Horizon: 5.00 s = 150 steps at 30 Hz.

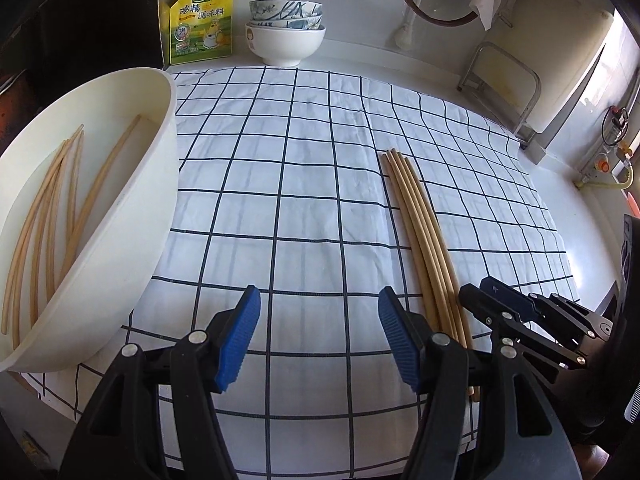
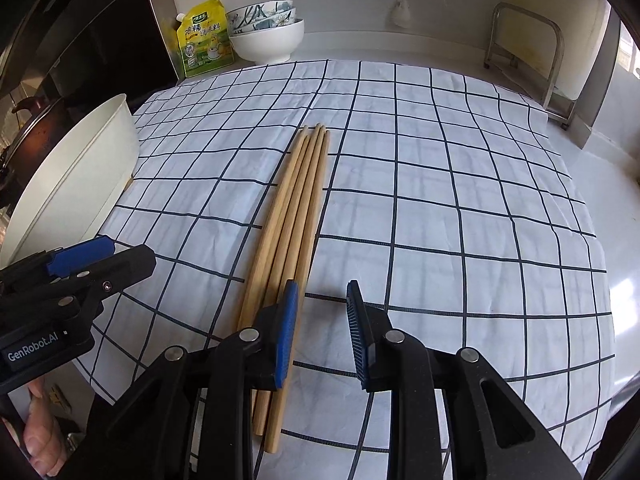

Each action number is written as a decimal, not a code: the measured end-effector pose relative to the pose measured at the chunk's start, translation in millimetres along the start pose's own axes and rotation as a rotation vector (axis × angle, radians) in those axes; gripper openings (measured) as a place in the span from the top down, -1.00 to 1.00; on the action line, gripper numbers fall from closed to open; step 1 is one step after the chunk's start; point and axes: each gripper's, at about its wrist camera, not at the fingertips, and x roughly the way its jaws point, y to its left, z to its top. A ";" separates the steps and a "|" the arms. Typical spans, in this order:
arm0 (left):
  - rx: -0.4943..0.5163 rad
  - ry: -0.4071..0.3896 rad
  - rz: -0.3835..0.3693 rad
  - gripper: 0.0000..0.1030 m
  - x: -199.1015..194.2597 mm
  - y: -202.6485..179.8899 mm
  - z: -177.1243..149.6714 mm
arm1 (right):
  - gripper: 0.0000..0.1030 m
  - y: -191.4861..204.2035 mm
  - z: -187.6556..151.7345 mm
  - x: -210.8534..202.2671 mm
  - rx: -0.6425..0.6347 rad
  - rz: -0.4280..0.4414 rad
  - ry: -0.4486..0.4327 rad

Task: Organize utensils
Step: 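Lower and close the left tool on one chopstick while the right tool grasps another, then carry the chopstick in the left tool into the basin while the right tool carries its chopstick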

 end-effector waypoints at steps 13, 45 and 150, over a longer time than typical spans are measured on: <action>0.003 0.010 -0.015 -0.28 5.2 -7.0 0.0 | 0.53 -4.3 -2.1 -0.1 -0.020 -0.024 0.002; 0.109 0.057 0.033 -0.33 33.4 -53.0 -4.1 | 0.48 -52.5 -5.4 -12.3 0.086 -0.041 -0.036; -0.299 -0.083 0.128 0.58 -59.0 250.1 35.4 | 0.87 273.8 116.7 46.2 -0.254 0.307 0.071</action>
